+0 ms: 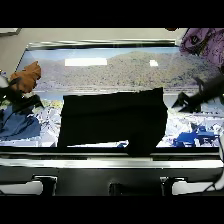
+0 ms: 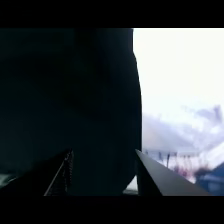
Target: Fold the clothes and pants, and hang the long-sleeved shirts on hangers.
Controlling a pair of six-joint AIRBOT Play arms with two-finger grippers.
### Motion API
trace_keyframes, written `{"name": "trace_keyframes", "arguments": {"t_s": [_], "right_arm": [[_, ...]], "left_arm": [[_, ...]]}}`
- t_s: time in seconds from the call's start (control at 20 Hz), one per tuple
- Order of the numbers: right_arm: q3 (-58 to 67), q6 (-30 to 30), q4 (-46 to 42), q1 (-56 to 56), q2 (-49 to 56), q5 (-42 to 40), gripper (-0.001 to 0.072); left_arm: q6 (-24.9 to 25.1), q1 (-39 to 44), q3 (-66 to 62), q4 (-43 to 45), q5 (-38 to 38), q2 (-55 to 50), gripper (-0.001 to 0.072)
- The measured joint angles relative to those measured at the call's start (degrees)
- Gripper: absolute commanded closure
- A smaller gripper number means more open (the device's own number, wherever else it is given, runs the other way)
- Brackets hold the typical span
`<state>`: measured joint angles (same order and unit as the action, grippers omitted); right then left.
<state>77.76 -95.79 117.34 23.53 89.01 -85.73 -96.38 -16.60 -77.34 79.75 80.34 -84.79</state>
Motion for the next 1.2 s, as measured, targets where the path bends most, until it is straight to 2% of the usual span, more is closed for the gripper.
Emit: {"name": "trace_keyframes", "arguments": {"t_s": [0.2,0.4,0.85,0.9,0.95,1.0,1.05,1.2], "right_arm": [[-21.5,-3.6,4.5,3.3,-11.6,3.5,0.0261],[-34.9,-4.7,5.9,0.8,-16.9,7.3,0.0259],[-44.4,-3.4,6.5,-8.0,-18.6,12.9,0.0259],[-44.6,-2.8,6.8,-9.2,-18.3,13.6,0.0297],[-44.7,-2.3,7.2,-10.5,-17.8,14.2,0.0407],[-44.9,-1.9,7.5,-11.9,-17.2,15.1,0.0567],[-45.0,-1.6,7.6,-13.1,-16.7,16.3,0.0686],[-45.0,-1.0,8.3,-14.9,-16.6,18.6,0.0684]], "left_arm": [[1.0,-4.2,15.6,-5.6,-3.7,10.1,0.0079],[1.3,-5.3,24.0,-8.9,-5.1,14.1,0.0089],[1.4,-5.7,27.0,-10.4,-5.9,15.4,0.0089],[1.4,-5.7,27.1,-10.4,-5.9,15.4,0.0089],[1.4,-5.7,27.1,-10.5,-5.9,15.4,0.0089],[1.4,-5.7,27.2,-10.6,-5.9,15.5,0.0089],[1.4,-5.8,27.1,-10.6,-5.8,15.5,0.0089],[3.3,-5.9,27.6,-11.0,-4.3,15.5,0.0089]]}}
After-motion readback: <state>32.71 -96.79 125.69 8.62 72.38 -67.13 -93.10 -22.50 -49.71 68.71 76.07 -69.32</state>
